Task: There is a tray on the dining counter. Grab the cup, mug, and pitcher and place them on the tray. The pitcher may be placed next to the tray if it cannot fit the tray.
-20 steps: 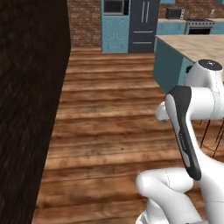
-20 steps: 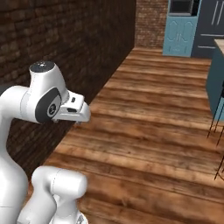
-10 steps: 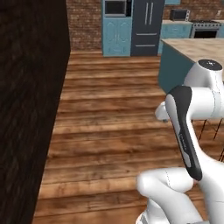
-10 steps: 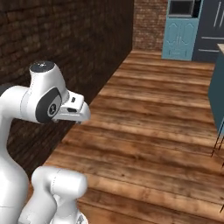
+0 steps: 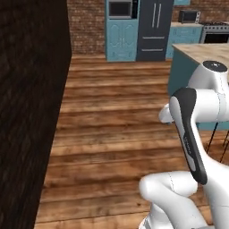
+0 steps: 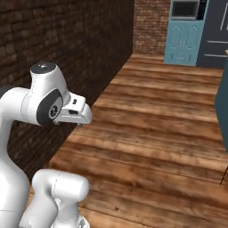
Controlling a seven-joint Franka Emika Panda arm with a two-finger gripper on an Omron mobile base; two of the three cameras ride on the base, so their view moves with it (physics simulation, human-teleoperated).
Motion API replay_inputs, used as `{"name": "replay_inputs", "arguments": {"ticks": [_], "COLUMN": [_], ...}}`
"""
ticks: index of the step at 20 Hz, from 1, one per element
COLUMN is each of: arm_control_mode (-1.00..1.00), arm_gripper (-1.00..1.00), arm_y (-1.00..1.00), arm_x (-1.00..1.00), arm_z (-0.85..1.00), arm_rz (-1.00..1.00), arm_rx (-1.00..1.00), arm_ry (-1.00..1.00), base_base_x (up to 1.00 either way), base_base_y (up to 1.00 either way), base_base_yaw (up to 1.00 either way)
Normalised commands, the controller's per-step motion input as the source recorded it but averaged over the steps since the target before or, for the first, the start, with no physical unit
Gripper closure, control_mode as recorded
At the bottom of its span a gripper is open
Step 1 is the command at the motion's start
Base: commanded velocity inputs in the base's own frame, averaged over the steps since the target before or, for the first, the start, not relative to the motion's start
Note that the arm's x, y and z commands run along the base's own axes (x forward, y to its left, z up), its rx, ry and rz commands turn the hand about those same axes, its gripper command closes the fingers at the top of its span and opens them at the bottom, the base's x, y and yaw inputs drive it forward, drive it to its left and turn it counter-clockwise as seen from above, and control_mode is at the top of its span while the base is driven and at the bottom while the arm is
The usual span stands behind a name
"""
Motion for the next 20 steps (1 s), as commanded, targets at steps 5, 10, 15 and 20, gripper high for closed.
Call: {"name": "replay_inputs", "arguments": {"ticks": [5,10,15,20], "arm_control_mode": [1.00,1.00,1.00,1.00], "arm_gripper": [-1.00,-1.00,-1.00,-1.00], "arm_y": [0.00,0.00,0.00,0.00], "arm_x": [0.00,0.00,0.00,0.00], "arm_z": [0.00,0.00,0.00,0.00], "arm_rz": [0.00,0.00,0.00,0.00], "arm_rx": [0.00,0.00,0.00,0.00], "arm_ry": [0.00,0.00,0.00,0.00], "base_base_x": [1.00,1.00,1.00,1.00], "base_base_y": [0.24,0.23,0.23,0.23], "base_base_yaw": [0.00,0.00,0.00,0.00]}}
